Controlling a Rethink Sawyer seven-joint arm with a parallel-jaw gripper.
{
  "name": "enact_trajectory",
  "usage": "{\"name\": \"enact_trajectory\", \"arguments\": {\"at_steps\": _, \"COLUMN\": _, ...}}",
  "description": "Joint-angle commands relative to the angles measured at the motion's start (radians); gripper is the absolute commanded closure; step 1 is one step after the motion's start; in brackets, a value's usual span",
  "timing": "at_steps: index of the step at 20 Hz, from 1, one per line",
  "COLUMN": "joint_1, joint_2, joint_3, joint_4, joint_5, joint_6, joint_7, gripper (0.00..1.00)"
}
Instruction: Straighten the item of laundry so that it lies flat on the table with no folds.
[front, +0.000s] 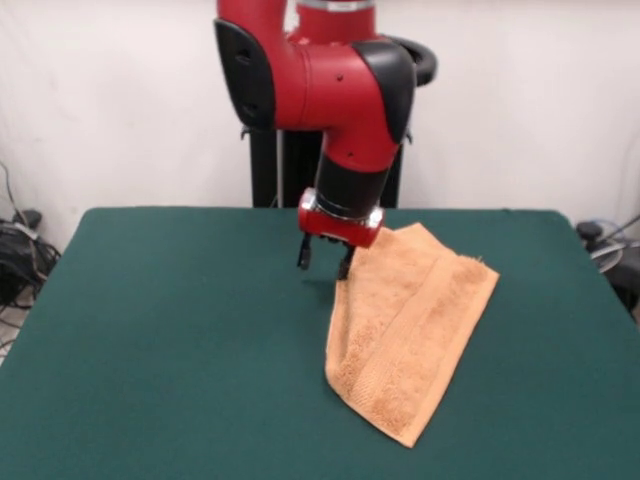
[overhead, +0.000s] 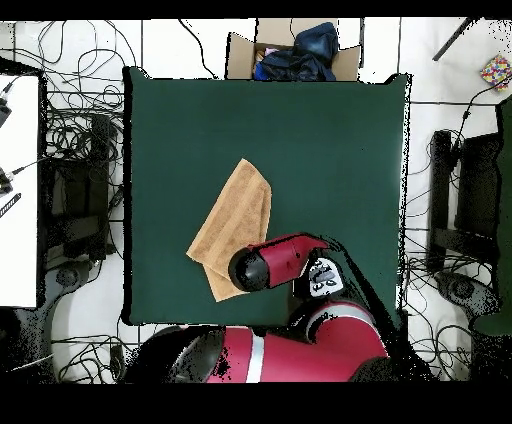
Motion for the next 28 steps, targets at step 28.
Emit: {"name": "enact_trajectory", "arguments": {"at_steps": 28, "joint_1": -0.178, "joint_2": 0.002, "joint_3": 0.19, "joint_4": -0.027, "joint_5": 0.106, "joint_6": 0.024, "joint_7": 0.022, "gripper": 0.0}}
